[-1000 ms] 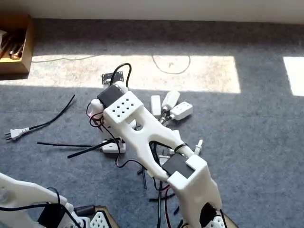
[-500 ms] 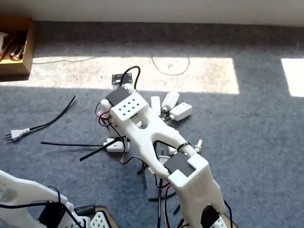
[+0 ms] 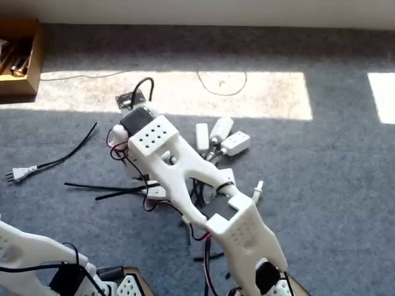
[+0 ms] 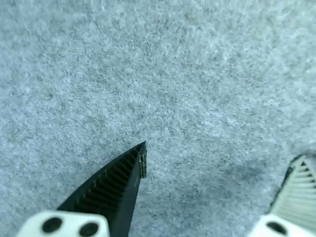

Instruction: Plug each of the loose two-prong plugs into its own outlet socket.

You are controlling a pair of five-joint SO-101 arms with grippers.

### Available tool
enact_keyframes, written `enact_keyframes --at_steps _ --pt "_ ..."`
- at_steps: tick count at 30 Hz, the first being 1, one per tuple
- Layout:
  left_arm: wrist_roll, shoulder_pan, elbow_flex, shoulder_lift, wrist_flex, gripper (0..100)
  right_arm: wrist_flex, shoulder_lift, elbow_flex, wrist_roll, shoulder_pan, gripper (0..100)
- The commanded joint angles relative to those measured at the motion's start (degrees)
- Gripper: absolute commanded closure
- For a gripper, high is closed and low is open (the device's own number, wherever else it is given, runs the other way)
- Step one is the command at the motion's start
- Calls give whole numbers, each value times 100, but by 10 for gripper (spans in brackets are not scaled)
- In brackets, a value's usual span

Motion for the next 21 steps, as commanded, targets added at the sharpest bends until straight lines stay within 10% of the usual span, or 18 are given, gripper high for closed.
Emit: enact_keyframes --at_steps 1,6,12,21 --pt "-62 154 -215 -92 -26 582 242 -866 -576 519 -48 503" --pt "-62 655 -286 -163 -18 582 242 -2097 -963 2620 497 503" --pt "-70 1666 -1015 -971 1662 579 259 -4154 -998 2804 2431 503" --pt "-1398 4382 -1174 -2097 3657 582 -1218 -6325 4611 3552 4875 503"
